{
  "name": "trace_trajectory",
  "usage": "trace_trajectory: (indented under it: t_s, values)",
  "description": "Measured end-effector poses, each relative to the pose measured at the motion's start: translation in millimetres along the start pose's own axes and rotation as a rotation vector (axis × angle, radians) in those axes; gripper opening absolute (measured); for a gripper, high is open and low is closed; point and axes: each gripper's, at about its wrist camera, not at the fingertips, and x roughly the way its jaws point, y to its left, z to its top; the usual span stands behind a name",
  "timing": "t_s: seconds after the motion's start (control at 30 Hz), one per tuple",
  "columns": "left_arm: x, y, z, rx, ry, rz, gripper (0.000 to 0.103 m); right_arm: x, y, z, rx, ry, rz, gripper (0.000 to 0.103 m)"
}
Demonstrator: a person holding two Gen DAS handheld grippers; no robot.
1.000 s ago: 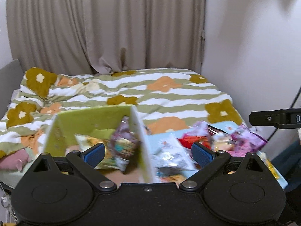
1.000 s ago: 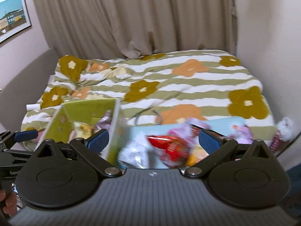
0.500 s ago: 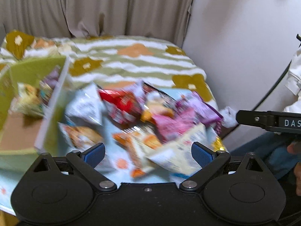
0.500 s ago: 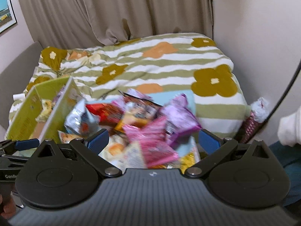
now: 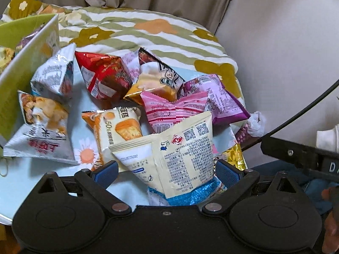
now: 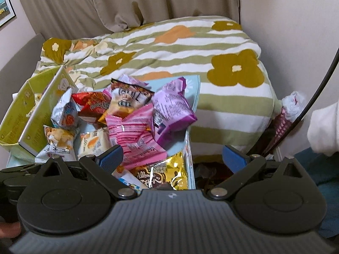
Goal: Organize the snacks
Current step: 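Return both tools to the snack pile, then grasp a white-blue bag with the left tool while the right tool grasps a gold bag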
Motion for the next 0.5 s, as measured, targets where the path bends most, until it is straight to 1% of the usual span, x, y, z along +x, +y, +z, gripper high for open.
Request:
trace_trajectory:
  t_s: [0.13,0.17,0.23,0.3,0.33,0.37,0.5]
  values:
    - [14.6,-2.3,-1.4,-0.015,0.006,0.001,0.099,9.9,-7.5,-3.4,0.011,0.017,0.000,0.103]
    - [18.0,-2.0,-2.2,-0.018,0.007,-0.002,0.098,12.6,-9.1,-4.4,0.014,0.022,-0.001,0.103]
    - [23.2,-1.1,-3.8,-0.017,0.013,0.000,0.091,17.3,-10.9,-7.1,0.018,0.031,0.001,0.103]
    - [25.8,1.2,-6.3,-0.013,0.019,0.002,0.079,21.7,-11.5,-9.5,0.020,0.041,0.003,0.103]
    - [25.8,2.4,-7.5,-0.009,0.020,0.004,0.076,23.6,-11.5,-10.6,0.021,0.045,0.005,0.103]
    - [25.6,3.4,-8.2,-0.004,0.020,0.007,0.068,25.7,-10.6,-11.7,0.021,0.050,0.009,0.103]
    - [23.3,6.3,-10.0,0.023,0.024,0.012,0.066,34.7,-7.6,-15.8,0.017,0.071,0.027,0.103]
